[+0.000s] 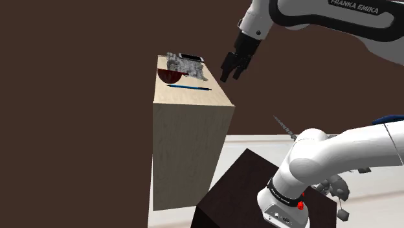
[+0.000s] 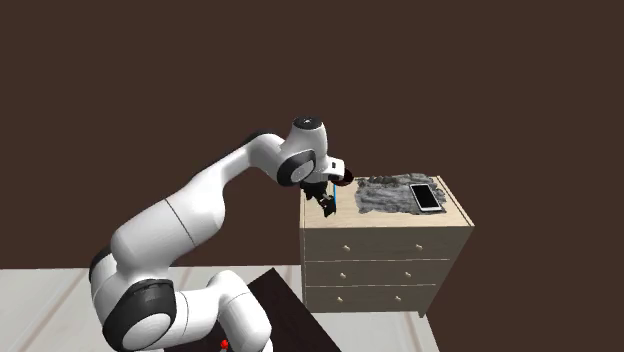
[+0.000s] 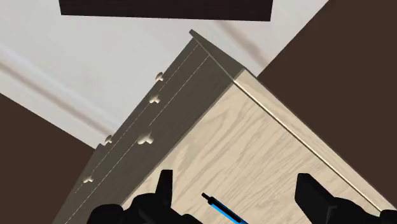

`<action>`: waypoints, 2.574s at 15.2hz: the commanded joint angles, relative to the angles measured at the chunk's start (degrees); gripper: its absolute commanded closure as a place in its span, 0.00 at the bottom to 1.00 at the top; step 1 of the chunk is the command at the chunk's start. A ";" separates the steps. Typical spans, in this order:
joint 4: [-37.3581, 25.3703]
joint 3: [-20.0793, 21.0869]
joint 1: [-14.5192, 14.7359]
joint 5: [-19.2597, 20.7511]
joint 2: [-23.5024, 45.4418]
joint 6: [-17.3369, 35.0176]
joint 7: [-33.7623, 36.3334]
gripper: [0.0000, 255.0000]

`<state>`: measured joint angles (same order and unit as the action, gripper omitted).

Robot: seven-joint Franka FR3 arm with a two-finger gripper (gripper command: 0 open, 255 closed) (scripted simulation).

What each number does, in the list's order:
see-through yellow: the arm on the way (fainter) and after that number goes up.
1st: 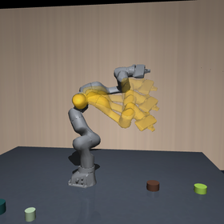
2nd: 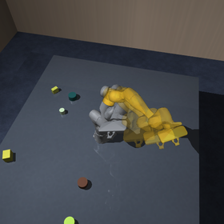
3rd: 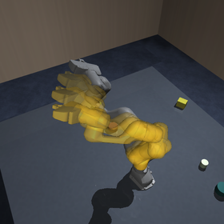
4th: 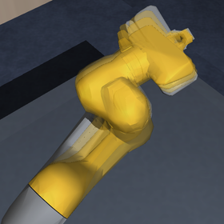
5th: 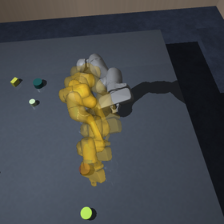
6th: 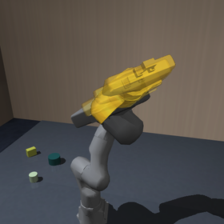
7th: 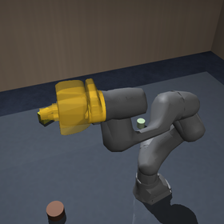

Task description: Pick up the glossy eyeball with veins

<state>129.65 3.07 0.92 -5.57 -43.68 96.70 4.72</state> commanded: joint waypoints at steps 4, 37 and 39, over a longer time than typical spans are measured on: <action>-6.66 1.95 0.10 -1.79 7.92 -1.18 3.74 0.00; -34.24 7.33 1.00 -5.74 39.23 -5.98 17.82 1.00; -36.29 7.32 0.99 -5.66 39.66 -7.58 18.13 1.00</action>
<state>94.39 10.39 1.90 -11.28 -4.26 89.91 22.68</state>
